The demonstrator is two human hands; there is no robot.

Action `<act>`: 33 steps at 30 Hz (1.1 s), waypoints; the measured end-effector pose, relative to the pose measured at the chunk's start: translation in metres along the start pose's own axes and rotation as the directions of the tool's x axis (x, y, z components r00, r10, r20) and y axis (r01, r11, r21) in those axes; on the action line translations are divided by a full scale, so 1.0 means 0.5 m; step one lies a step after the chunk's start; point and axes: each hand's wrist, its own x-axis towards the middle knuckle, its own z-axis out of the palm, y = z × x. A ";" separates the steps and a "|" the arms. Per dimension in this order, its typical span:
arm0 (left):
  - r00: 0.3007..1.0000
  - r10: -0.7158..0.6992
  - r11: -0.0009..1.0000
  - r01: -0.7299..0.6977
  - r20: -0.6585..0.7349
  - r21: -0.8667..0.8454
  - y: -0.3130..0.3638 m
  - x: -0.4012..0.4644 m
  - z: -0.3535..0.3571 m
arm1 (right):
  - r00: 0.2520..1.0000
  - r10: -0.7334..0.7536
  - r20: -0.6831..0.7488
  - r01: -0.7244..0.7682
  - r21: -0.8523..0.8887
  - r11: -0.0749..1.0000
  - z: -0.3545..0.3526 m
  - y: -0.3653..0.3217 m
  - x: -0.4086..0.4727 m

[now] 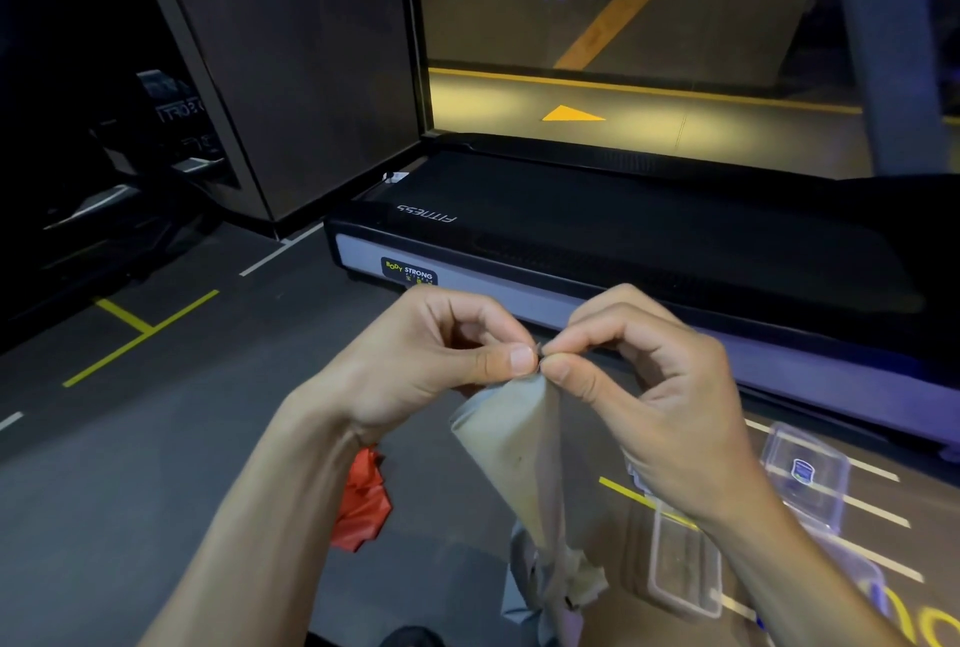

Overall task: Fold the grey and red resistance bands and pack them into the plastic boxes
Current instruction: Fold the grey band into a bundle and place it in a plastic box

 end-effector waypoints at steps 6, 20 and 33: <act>1.000 0.019 1.000 -0.019 -0.006 -0.025 -0.009 0.002 0.000 | 0.999 0.002 -0.037 -0.002 -0.020 1.000 0.004 0.002 -0.001; 0.999 0.006 0.999 -0.004 -0.037 0.043 -0.017 0.009 0.007 | 0.986 0.156 -0.058 -0.150 0.104 0.983 0.013 0.020 0.000; 0.996 -0.047 0.980 0.032 -0.071 -0.199 -0.019 0.025 0.019 | 0.977 0.115 -0.178 -0.117 -0.001 0.993 0.008 0.020 0.018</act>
